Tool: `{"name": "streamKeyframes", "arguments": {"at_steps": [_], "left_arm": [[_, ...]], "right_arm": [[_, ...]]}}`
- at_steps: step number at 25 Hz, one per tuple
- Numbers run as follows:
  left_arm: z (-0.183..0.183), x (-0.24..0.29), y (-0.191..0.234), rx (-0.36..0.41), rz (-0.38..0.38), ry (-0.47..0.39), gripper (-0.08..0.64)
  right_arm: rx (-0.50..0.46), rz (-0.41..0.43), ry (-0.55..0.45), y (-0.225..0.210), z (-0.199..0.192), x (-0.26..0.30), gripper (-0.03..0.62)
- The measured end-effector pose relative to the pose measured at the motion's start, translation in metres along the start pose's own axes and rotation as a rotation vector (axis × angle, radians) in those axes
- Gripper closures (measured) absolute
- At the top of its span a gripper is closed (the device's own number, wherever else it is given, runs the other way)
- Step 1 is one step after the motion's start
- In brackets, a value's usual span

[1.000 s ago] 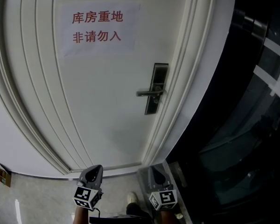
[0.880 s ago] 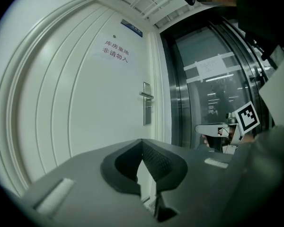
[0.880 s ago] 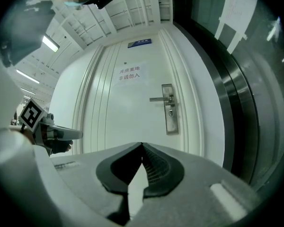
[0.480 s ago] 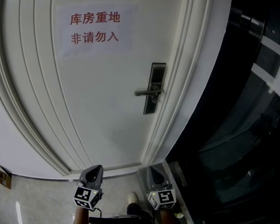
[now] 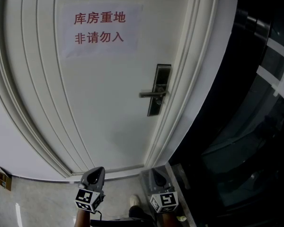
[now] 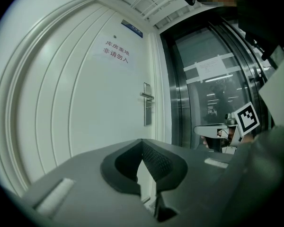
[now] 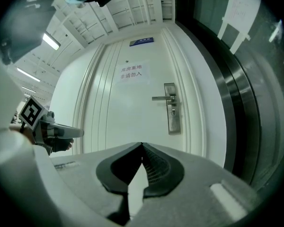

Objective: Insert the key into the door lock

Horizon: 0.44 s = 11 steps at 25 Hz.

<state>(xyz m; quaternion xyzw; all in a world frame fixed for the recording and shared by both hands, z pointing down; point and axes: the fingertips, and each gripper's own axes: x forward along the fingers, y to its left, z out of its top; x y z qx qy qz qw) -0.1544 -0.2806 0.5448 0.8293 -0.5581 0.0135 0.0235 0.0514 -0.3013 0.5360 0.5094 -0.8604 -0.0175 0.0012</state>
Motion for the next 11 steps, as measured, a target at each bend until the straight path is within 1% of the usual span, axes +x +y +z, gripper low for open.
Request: {"name": "streamKeyframes", "arguments": {"at_steps": [11], "left_arm": [[-0.0017,-0.0013,0.0073,-0.003,0.001,0.005,0.557]], "right_arm": [[0.004,0.002,0.02,0.005,-0.0084,0.0052,0.591]]}}
